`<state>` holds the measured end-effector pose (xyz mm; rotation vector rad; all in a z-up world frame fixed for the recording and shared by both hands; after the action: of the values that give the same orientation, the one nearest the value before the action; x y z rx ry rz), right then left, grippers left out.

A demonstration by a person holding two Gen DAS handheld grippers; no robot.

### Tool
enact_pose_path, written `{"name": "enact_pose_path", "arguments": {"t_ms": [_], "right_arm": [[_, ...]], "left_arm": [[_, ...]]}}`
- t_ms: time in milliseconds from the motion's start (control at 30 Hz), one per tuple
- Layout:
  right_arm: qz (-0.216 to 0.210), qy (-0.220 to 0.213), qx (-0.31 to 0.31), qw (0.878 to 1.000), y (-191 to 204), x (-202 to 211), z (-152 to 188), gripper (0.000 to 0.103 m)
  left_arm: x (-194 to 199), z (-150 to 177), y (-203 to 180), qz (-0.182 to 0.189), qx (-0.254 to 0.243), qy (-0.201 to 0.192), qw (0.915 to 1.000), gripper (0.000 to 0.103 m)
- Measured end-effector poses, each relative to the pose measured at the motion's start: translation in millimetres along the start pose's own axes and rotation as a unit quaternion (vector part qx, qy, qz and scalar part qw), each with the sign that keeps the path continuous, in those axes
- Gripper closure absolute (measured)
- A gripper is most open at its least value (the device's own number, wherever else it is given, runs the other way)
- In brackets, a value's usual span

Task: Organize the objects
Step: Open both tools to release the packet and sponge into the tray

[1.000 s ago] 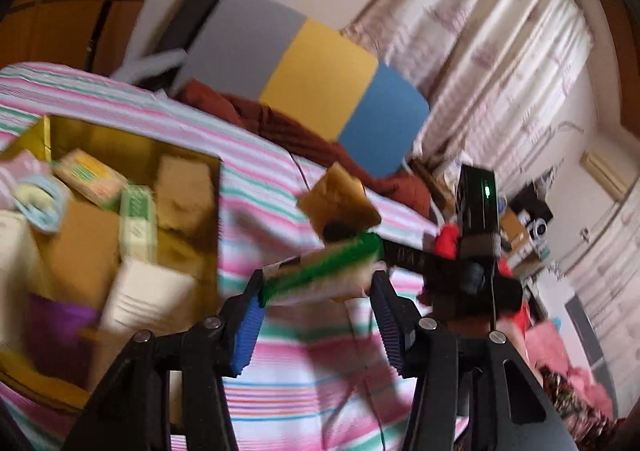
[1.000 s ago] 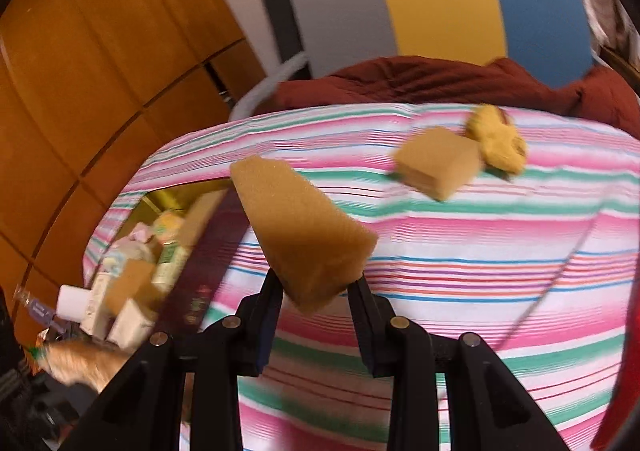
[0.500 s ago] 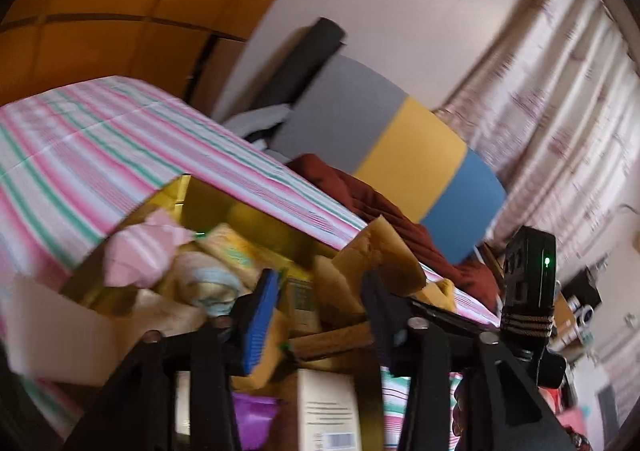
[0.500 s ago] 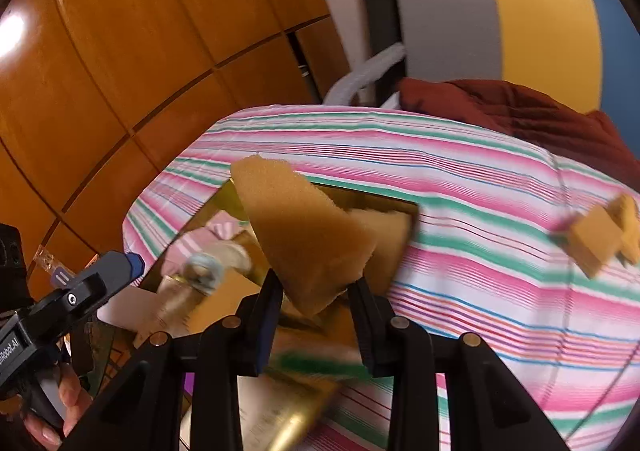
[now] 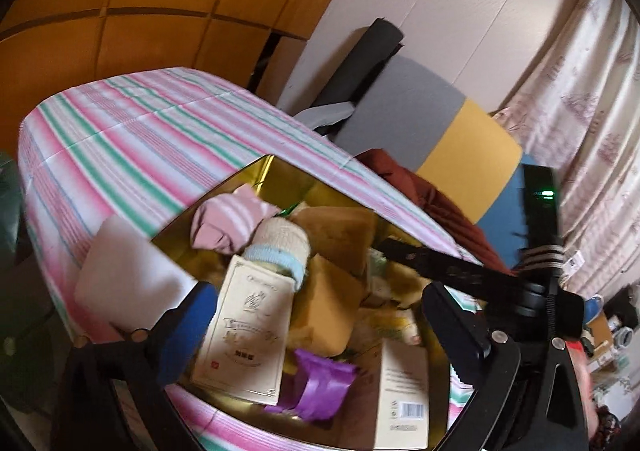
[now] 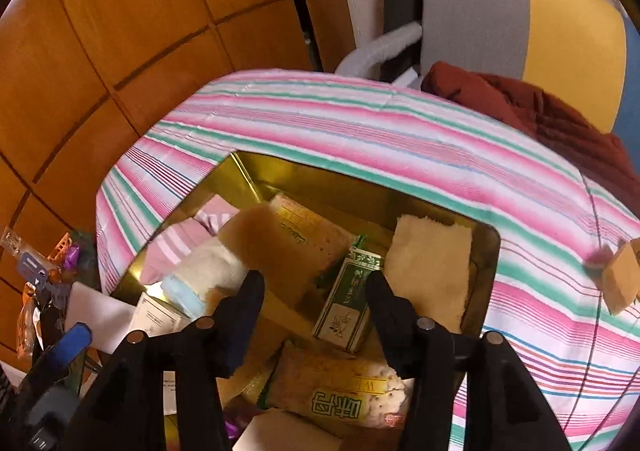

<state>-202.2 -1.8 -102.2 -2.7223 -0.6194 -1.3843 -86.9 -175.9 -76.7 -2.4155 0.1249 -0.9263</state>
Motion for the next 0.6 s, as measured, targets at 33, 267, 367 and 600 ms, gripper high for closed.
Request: {"name": "enact_pose_path", "arguments": {"t_ms": [33, 267, 367, 600], "right_arm": [[0.002, -0.003, -0.001, 1.0, -1.0, 3.7, 1.8, 0.044], [0.018, -0.031, 0.002, 0.999, -11.1, 34.6, 16.9, 0.044], [0.035, -0.043, 0.005, 0.998, -19.9, 48.5, 20.5, 0.044], [0.056, -0.045, -0.03, 0.997, -58.4, 67.5, 44.9, 0.043]], "left_arm": [[-0.5, 2.7, 0.5, -0.002, 0.001, 0.002, 1.0, 0.0], [-4.5, 26.3, -13.9, -0.009, -0.016, 0.018, 0.9997, 0.0], [-1.7, 35.3, -24.8, -0.006, -0.039, 0.013, 0.9991, 0.0], [3.5, 46.7, -54.7, 0.01, -0.083, 0.01, 0.9964, 0.0]]}}
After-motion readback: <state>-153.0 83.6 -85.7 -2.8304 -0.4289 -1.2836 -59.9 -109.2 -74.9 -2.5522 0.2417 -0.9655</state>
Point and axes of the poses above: each gripper's, at about its wrist camera, not at the fingertips, and x roughly against the way its jaws point, y to its left, z to its underside, the point moved 7 cm from there along -x, roughly the way its jaws point, and after that the axes turned 6 degrees about x, right-handed, at the moved point
